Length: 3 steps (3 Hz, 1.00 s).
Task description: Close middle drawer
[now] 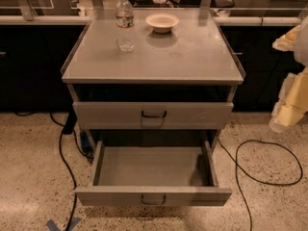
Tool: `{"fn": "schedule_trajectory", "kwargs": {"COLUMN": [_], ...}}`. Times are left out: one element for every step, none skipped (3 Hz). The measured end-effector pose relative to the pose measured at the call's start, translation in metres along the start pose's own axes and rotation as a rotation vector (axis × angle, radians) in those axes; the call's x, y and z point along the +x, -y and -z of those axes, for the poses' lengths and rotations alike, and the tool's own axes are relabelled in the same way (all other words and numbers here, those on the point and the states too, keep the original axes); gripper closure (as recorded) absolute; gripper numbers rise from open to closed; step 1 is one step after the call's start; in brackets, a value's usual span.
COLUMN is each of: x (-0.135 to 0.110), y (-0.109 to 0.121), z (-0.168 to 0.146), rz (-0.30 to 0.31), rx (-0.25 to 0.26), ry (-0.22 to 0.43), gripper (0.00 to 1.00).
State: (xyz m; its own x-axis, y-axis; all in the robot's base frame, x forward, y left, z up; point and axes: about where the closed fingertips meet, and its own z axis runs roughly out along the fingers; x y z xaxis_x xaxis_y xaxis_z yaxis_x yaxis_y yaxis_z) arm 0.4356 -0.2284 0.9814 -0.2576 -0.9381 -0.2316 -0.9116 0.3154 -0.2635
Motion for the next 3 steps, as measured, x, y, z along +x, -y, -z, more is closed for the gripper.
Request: {"fn": "schedule_trajectory", "kwargs": {"x": [0.026, 0.045, 0.066], "y": [0.006, 0.012, 0.017], "z": [0.006, 0.007, 0.004], "rz": [-0.091, -0.158, -0.211], "rx": [0.025, 0.034, 0.058], "ry": [0.014, 0.018, -0.006], "gripper": [0.0, 0.0, 0.0]}}
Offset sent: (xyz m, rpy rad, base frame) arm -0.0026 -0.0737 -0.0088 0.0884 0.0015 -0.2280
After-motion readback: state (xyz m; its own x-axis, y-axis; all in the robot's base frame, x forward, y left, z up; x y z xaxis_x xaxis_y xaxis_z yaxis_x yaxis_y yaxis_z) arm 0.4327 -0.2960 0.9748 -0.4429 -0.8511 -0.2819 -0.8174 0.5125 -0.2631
